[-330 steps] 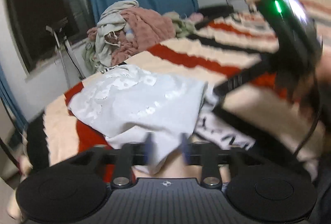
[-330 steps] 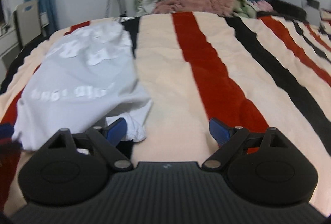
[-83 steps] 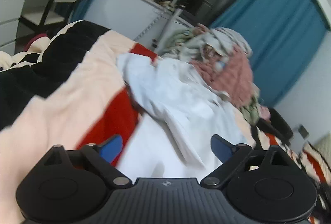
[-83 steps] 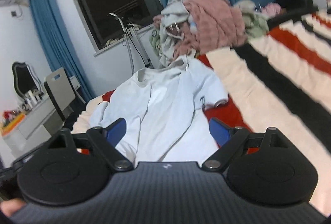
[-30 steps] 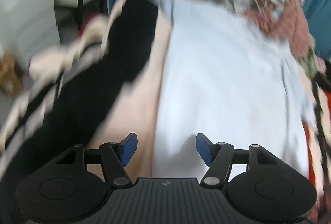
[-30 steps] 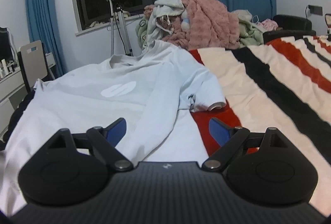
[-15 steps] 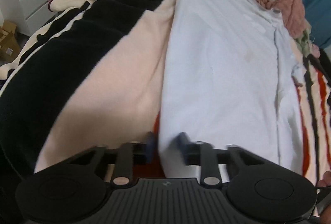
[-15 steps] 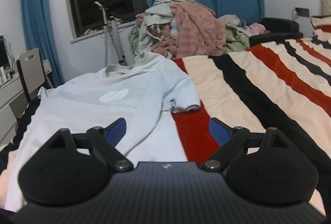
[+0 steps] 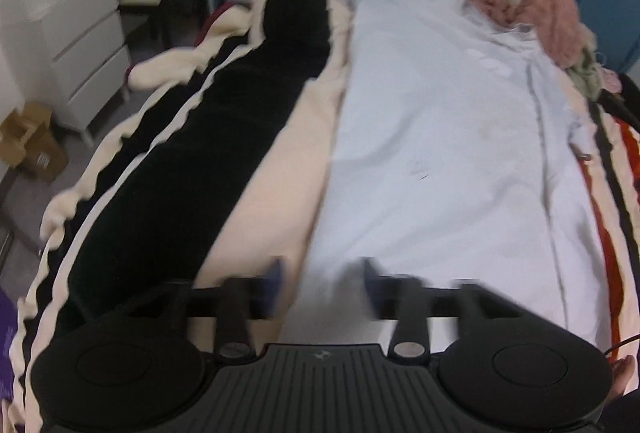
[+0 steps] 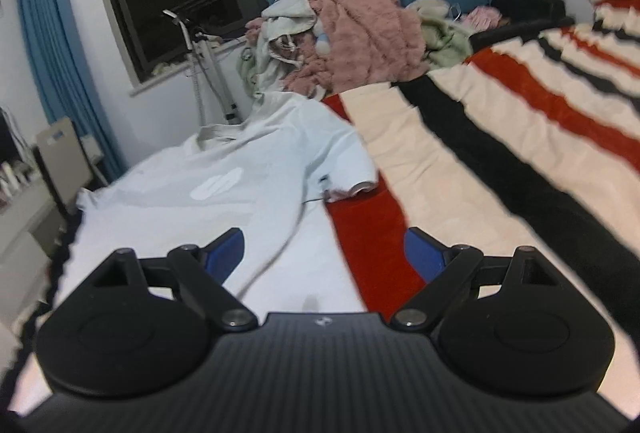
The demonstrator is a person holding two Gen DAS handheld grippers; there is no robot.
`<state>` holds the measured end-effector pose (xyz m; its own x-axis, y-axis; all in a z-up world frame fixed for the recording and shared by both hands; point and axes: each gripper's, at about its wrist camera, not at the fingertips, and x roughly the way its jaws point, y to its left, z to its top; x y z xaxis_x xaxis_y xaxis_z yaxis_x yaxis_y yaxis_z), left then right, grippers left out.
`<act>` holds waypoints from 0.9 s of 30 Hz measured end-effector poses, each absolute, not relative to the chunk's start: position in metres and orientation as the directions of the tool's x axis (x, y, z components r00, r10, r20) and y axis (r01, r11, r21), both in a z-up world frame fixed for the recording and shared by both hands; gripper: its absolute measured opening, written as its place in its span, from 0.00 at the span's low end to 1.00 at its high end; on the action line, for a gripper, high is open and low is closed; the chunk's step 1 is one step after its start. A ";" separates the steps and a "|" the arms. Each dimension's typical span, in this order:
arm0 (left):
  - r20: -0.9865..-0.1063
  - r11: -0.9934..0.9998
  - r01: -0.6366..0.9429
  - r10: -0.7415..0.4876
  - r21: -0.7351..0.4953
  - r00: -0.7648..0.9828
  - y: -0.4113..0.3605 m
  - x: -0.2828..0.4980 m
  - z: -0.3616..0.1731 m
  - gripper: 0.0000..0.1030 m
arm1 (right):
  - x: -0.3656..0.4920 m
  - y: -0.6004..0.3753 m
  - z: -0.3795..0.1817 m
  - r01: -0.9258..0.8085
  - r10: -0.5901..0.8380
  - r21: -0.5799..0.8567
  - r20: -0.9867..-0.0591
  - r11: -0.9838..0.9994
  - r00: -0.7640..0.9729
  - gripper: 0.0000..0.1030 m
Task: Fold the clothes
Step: 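Smooth the spread T-shirt body with the left gripper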
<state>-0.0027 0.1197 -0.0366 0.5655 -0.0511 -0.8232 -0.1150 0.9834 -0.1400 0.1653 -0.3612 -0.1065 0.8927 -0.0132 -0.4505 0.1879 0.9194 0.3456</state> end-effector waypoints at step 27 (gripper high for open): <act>-0.528 0.956 0.105 -0.241 -0.274 0.814 -0.010 0.101 -0.109 0.83 | 0.373 -0.450 -0.198 0.168 0.102 0.517 -0.454 0.840 0.885 0.61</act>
